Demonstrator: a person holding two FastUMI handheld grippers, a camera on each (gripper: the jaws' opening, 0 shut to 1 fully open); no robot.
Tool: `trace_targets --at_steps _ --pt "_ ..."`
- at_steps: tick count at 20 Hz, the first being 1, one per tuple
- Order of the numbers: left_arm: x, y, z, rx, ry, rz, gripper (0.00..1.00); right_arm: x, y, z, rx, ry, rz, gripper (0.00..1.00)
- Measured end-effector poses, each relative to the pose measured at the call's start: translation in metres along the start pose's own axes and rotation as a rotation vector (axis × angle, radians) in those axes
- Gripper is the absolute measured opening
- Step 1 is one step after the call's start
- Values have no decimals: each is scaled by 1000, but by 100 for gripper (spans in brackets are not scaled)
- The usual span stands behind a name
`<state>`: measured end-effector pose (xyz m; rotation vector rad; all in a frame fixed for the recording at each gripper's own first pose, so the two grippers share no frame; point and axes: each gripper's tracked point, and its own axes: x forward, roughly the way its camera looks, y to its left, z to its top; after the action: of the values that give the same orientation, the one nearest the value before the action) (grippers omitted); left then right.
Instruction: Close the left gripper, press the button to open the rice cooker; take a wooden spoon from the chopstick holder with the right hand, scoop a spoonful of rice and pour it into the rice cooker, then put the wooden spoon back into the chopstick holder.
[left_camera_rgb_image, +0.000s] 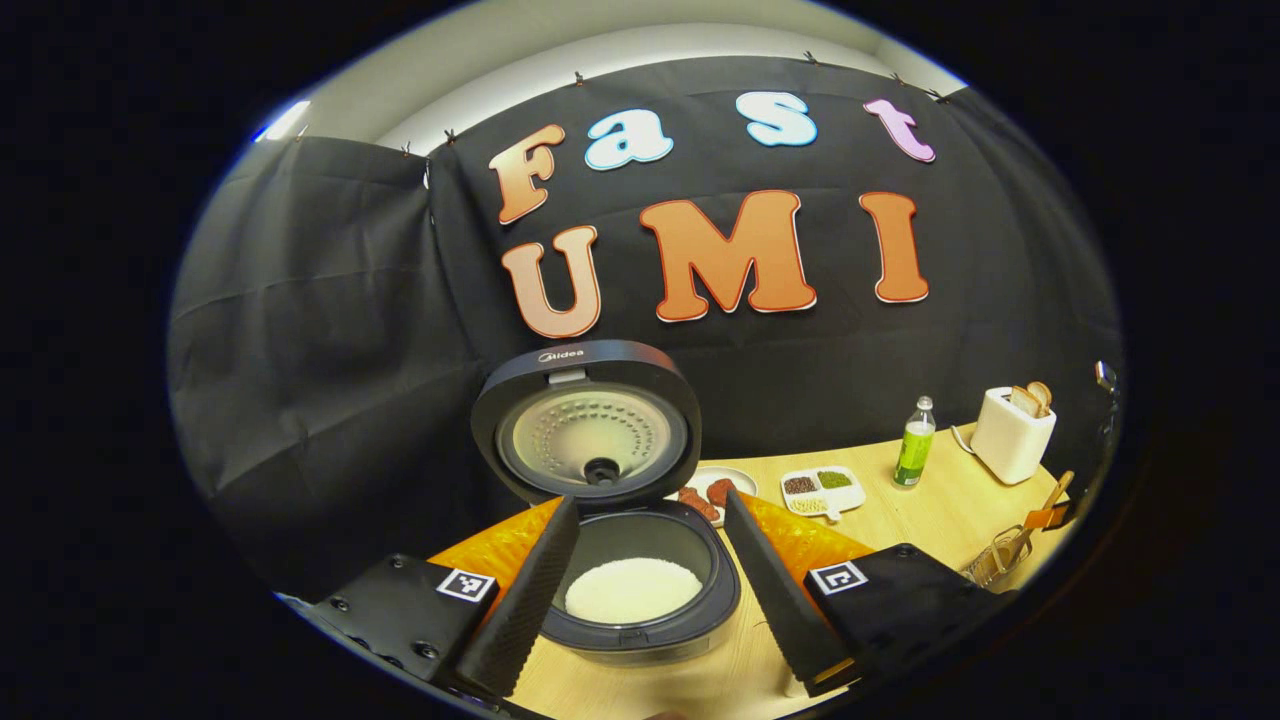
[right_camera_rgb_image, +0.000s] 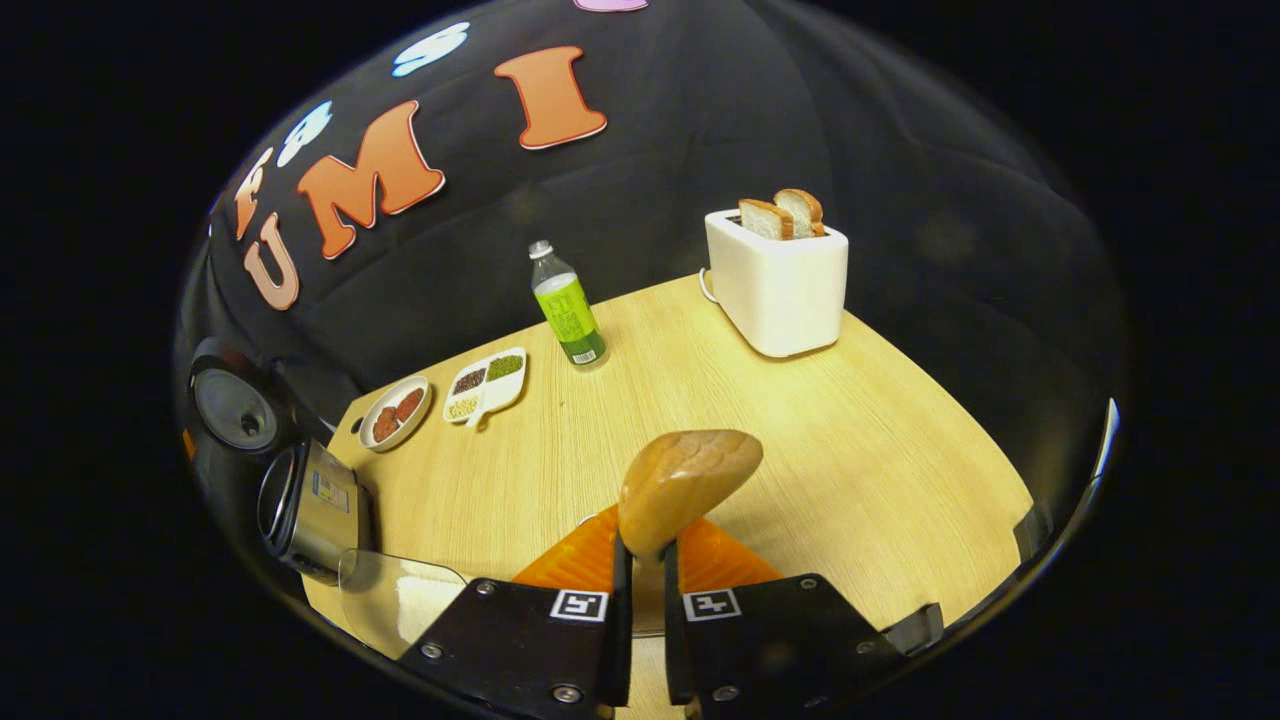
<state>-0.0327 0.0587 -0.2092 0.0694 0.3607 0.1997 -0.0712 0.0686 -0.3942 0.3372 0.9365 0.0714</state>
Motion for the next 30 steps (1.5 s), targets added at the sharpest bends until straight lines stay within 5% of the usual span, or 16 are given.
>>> trace_targets --at_steps 10,15,20,22,23,24,30 --pt "39 11 9 -47 24 -49 98 -14 -22 2 137 27 -75 34" --pt "59 32 52 -86 -40 -18 98 -36 -20 43 181 -68 -61 75" --pt "83 59 106 -145 -74 -17 98 -68 -14 100 101 -207 -64 82" --pt "103 70 123 -169 -57 -19 89 -82 -7 121 57 -257 -56 82" --pt "115 77 133 -179 -59 -8 100 -88 -1 129 40 -279 -47 82" --pt "128 78 137 -176 -44 -17 90 -95 5 136 27 -297 -34 82" --pt "185 86 112 -168 151 -80 94 -120 22 151 -26 -356 5 81"
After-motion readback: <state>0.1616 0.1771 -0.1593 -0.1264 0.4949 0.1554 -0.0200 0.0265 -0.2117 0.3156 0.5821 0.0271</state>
